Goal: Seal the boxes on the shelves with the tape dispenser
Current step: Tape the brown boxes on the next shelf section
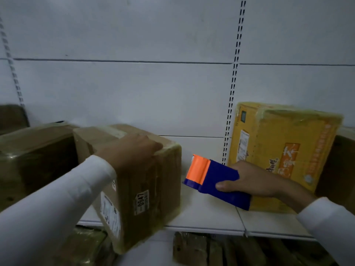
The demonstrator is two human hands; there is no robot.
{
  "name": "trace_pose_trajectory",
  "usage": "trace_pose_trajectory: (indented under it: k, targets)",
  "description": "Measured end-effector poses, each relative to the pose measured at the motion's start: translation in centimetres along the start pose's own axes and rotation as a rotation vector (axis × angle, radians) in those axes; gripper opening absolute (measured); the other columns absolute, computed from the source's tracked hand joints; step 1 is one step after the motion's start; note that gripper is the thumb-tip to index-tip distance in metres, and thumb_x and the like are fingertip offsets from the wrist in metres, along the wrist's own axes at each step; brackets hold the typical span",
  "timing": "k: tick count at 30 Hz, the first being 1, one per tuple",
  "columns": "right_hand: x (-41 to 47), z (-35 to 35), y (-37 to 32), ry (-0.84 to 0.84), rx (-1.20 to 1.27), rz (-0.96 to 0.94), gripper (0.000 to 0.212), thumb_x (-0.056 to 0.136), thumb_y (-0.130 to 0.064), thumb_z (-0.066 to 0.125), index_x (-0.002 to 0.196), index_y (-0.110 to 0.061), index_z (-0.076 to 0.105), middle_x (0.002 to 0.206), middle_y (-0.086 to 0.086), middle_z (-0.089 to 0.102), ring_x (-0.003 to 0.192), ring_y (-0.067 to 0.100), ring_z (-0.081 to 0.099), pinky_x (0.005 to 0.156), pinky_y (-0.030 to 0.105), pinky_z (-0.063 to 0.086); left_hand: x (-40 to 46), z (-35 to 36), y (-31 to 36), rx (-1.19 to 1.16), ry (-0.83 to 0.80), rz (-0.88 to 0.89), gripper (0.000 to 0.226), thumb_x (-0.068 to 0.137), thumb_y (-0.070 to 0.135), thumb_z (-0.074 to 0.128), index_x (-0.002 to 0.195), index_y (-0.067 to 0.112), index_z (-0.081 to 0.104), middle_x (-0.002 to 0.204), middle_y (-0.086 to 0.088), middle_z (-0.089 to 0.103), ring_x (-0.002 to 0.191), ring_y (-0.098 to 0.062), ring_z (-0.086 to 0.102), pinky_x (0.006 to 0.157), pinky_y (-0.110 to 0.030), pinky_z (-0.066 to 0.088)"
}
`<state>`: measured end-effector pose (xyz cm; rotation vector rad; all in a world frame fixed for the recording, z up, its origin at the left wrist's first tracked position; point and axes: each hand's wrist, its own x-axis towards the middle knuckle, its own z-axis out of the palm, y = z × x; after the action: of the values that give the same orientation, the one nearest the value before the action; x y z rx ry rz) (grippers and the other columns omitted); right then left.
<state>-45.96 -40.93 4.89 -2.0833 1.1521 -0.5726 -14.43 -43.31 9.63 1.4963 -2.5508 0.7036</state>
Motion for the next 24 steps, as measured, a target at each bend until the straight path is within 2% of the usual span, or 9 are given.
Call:
trace_pose_trajectory:
  k: [4, 9, 15, 18, 22, 24]
  targets:
    - [-1.7, -0.6, -1.2, -0.055, 0.047, -0.014, 0.033, 0.072, -0.059, 0.074, 0.074, -0.026, 0.069, 0.069, -0.002, 0.069, 0.062, 0.012, 0.066, 0.054, 0.017, 0.045, -2.1, -1.0, 0.5, -0.105, -0.012, 0.103, 0.055, 0.091, 0.061, 0.041, 0.140, 0.036, 0.039, 0.135, 0.003, 0.056, 0.117, -0.022, 0.055, 0.096, -0.034, 0.042]
    - [-2.6, 0.5, -3.8, -0.005, 0.062, -0.005, 0.036, 0.069, -0.059, 0.075, 0.077, -0.025, 0.072, 0.076, 0.002, 0.073, 0.068, 0.016, 0.070, 0.057, 0.018, 0.049, -3.5, -1.1, -0.4, -0.145, 0.015, 0.259, 0.062, 0.091, 0.062, 0.040, 0.146, 0.034, 0.032, 0.147, 0.008, 0.042, 0.129, -0.016, 0.046, 0.105, -0.032, 0.037]
    - [-3.4, 3.9, -6.6, 0.010, 0.056, 0.038, 0.025, 0.071, -0.056, 0.074, 0.080, -0.032, 0.073, 0.081, -0.002, 0.075, 0.074, 0.013, 0.072, 0.061, 0.017, 0.051, -5.7, -0.6, -2.0, -0.160, 0.158, 0.462, 0.054, 0.097, 0.054, 0.031, 0.143, 0.027, 0.041, 0.140, 0.002, 0.052, 0.124, -0.018, 0.053, 0.097, -0.033, 0.046]
    - [-4.3, 5.1, -7.4, 0.028, 0.070, 0.059, 0.034, 0.073, -0.056, 0.075, 0.088, -0.026, 0.072, 0.088, 0.003, 0.075, 0.082, 0.019, 0.073, 0.067, 0.021, 0.053, -6.5, 0.3, -3.0, -0.186, 0.262, 0.541, 0.051, 0.098, 0.051, 0.032, 0.138, 0.024, 0.048, 0.136, 0.001, 0.057, 0.122, -0.018, 0.055, 0.093, -0.036, 0.051]
    - [-4.8, 6.8, -9.1, 0.059, 0.093, 0.078, 0.023, 0.074, -0.057, 0.072, 0.080, -0.035, 0.071, 0.080, -0.002, 0.074, 0.074, 0.011, 0.071, 0.063, 0.016, 0.049, -5.7, 0.6, -4.1, -0.100, 0.364, 0.486, 0.053, 0.096, 0.055, 0.034, 0.128, 0.022, 0.058, 0.127, -0.002, 0.062, 0.111, -0.025, 0.061, 0.083, -0.039, 0.054]
    - [-4.9, 7.7, -9.5, 0.100, 0.089, 0.084, 0.028, 0.073, -0.058, 0.072, 0.081, -0.031, 0.071, 0.080, -0.002, 0.074, 0.073, 0.012, 0.071, 0.063, 0.016, 0.049, -5.2, 0.7, -4.2, -0.024, 0.344, 0.422, 0.061, 0.093, 0.065, 0.025, 0.123, 0.023, 0.059, 0.119, 0.000, 0.063, 0.102, -0.023, 0.061, 0.079, -0.038, 0.052]
